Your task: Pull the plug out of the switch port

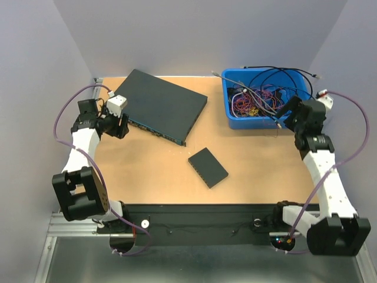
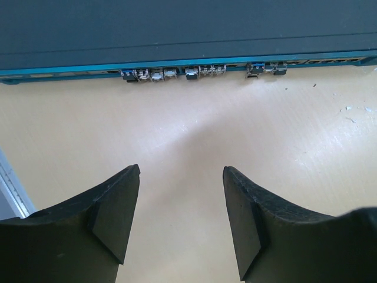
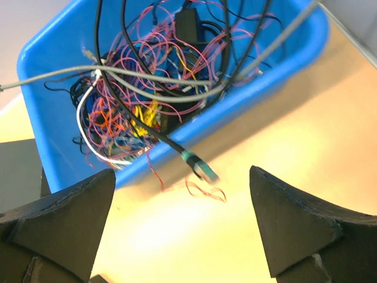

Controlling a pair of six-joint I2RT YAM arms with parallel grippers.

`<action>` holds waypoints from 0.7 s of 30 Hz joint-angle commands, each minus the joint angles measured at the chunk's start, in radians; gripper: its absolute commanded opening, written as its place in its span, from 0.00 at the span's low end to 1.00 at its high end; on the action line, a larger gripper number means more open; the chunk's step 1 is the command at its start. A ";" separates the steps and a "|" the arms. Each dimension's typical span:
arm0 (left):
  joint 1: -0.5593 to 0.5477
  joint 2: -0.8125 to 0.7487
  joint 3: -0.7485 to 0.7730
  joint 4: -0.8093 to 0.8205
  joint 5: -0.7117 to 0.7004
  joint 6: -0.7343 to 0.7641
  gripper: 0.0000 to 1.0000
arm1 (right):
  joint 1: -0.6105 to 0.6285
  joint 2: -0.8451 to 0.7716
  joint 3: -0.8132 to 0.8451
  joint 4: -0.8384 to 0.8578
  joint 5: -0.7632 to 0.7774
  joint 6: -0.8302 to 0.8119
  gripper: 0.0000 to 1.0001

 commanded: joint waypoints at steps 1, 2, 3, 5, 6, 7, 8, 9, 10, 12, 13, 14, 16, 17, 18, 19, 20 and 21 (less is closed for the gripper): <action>-0.002 -0.054 -0.026 0.057 0.026 -0.048 0.70 | -0.004 -0.142 -0.110 0.115 0.040 0.040 1.00; -0.002 -0.072 -0.037 0.067 0.035 -0.051 0.70 | -0.004 -0.197 -0.148 0.117 0.035 0.040 1.00; -0.002 -0.080 -0.045 0.073 0.035 -0.055 0.70 | -0.004 -0.228 -0.170 0.120 0.019 0.037 1.00; -0.002 -0.106 -0.065 0.101 0.032 -0.068 0.70 | -0.004 -0.306 -0.234 0.124 -0.003 0.032 1.00; -0.002 -0.114 -0.074 0.113 0.029 -0.074 0.70 | -0.004 -0.331 -0.253 0.127 -0.027 0.024 1.00; -0.002 -0.121 -0.083 0.127 0.023 -0.082 0.70 | -0.004 -0.354 -0.273 0.127 -0.038 0.026 1.00; -0.002 -0.133 -0.100 0.144 0.020 -0.091 0.70 | -0.004 -0.380 -0.297 0.130 -0.046 0.032 1.00; -0.002 -0.138 -0.108 0.150 0.022 -0.092 0.70 | -0.004 -0.421 -0.335 0.130 -0.069 0.033 1.00; -0.002 -0.143 -0.115 0.155 0.028 -0.091 0.70 | -0.004 -0.448 -0.360 0.132 -0.080 0.035 1.00; -0.002 -0.156 -0.143 0.155 0.054 -0.073 0.70 | -0.004 -0.512 -0.395 0.132 -0.095 0.032 1.00; -0.002 -0.163 -0.154 0.153 0.063 -0.066 0.70 | -0.004 -0.534 -0.436 0.132 -0.095 0.038 1.00; -0.003 -0.170 -0.183 0.153 0.074 -0.062 0.70 | -0.004 -0.554 -0.454 0.132 -0.097 0.041 1.00; -0.002 -0.195 -0.230 0.156 0.112 -0.039 0.70 | -0.004 -0.613 -0.506 0.132 -0.098 0.046 1.00; -0.002 -0.218 -0.247 0.156 0.130 -0.030 0.70 | -0.004 -0.635 -0.523 0.132 -0.098 0.052 1.00; -0.002 -0.230 -0.261 0.158 0.135 -0.013 0.70 | -0.004 -0.655 -0.535 0.132 -0.100 0.058 1.00; -0.002 -0.244 -0.276 0.161 0.138 -0.007 0.70 | -0.004 -0.672 -0.543 0.132 -0.103 0.061 1.00; -0.002 -0.256 -0.302 0.165 0.138 -0.005 0.70 | -0.004 -0.704 -0.558 0.132 -0.103 0.061 1.00; -0.002 -0.281 -0.315 0.179 0.129 -0.003 0.70 | -0.004 -0.718 -0.563 0.132 -0.085 0.057 1.00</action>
